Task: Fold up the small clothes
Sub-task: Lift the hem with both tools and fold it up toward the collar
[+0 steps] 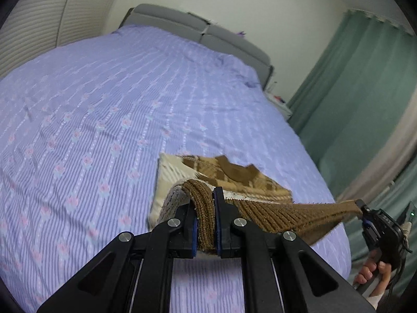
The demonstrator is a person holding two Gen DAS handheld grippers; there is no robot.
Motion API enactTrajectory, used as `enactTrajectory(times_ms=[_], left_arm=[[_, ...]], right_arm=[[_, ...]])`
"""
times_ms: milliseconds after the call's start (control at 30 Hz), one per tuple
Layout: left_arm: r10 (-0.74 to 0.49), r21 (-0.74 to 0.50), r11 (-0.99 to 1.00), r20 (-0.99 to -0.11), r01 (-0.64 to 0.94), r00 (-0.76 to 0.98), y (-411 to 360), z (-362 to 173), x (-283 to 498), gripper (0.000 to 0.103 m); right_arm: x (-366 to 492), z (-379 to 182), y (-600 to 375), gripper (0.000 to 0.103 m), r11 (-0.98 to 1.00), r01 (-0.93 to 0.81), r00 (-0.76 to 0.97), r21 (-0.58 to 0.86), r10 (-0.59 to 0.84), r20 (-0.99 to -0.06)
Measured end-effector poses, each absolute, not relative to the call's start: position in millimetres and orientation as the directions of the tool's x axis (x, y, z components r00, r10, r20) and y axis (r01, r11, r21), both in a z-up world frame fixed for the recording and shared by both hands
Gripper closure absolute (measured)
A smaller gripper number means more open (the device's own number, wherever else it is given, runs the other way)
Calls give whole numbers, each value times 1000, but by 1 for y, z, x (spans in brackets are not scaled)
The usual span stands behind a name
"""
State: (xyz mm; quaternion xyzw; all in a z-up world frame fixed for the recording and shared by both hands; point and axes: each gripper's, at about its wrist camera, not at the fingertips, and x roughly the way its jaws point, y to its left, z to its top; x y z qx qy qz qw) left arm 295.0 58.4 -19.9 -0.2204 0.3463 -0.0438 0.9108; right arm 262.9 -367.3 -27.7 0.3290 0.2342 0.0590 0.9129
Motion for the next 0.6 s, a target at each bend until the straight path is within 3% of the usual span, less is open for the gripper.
enactTrajectory(times_ms=[300, 600], left_arm=[[-214, -428, 885, -725, -185, 655, 68, -70, 391, 92], [-208, -393, 898, -774, -196, 598, 65, -108, 438, 91]], right_arm=[[366, -45, -346, 92, 829, 96, 824, 551, 245, -511], [429, -100, -342, 92, 843, 195, 744, 501, 205, -636]])
